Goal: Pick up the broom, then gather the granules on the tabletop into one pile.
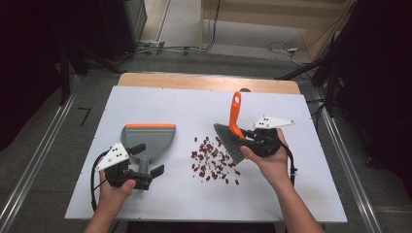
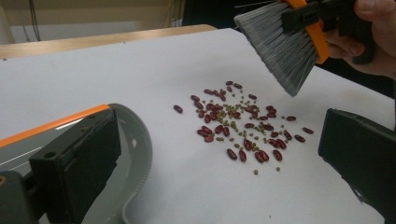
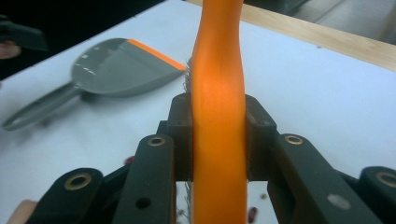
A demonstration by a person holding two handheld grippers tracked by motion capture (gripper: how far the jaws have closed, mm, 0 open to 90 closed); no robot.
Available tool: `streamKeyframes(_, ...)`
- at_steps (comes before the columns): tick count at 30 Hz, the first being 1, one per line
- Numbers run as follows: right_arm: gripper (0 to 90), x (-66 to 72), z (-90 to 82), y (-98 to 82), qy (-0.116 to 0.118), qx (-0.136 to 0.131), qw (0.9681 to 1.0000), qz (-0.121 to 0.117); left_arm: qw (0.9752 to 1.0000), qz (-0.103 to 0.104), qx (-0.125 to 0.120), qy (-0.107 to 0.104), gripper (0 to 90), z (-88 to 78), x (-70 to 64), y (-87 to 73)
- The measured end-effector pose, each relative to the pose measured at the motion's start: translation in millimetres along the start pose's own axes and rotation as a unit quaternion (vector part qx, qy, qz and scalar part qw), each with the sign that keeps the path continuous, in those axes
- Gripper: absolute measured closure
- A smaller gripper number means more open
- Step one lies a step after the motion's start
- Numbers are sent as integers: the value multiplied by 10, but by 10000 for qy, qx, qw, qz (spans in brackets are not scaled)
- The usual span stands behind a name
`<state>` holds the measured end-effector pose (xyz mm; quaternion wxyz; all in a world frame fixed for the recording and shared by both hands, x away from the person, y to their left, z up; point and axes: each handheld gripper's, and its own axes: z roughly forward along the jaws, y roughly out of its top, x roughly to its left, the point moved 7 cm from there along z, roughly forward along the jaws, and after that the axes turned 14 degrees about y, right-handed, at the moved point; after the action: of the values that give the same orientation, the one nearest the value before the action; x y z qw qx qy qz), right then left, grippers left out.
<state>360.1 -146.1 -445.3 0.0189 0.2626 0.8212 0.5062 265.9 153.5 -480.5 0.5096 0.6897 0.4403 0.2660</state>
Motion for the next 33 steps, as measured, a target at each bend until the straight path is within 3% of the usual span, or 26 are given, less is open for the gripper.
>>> streamKeyframes(3,685,-94,-26,-4,-105,142,9998,22,10000,-18,-8,57,0,-24,37,-10)
streamKeyframes(9,685,-354,-57,-12,-593,506,9968,166,9999,-87,-58,81,0,-47,104,-26)
streamKeyframes(11,685,-391,-45,-14,-683,578,9959,156,10000,-18,-30,93,0,-36,107,-38)
streamKeyframes(13,685,-516,-13,-13,-945,829,9920,125,10000,24,5,87,0,-24,102,-49)
streamKeyframes(15,685,-557,0,-11,-1019,908,9905,139,10000,24,12,46,0,-14,88,-55)
streamKeyframes(18,685,-691,17,-6,-1258,1125,9855,183,10000,49,3,-6,0,-12,69,-57)
streamKeyframes(19,685,-772,27,-7,-1411,1285,9814,186,10000,75,-9,-47,0,-17,63,-57)
streamKeyframes(20,685,-772,27,-7,-1411,1285,9814,186,9999,83,-28,-74,0,-19,57,-52)
streamKeyframes(22,685,-844,48,-12,-1539,1444,9773,205,9999,110,-57,-103,0,-15,48,-44)
streamKeyframes(27,685,-934,159,-18,-1816,1989,9630,43,9999,109,-42,-122,0,14,38,-40)
streamKeyframes(31,685,-937,330,-63,-2045,2497,9463,-176,9999,130,-6,-104,0,27,35,-48)
streamKeyframes(32,685,-934,389,-89,-2094,2589,9427,-197,9999,130,-6,-101,0,26,36,-48)
streamKeyframes(33,685,-931,439,-113,-2046,2670,9414,-233,9999,130,-4,-91,0,24,40,-48)
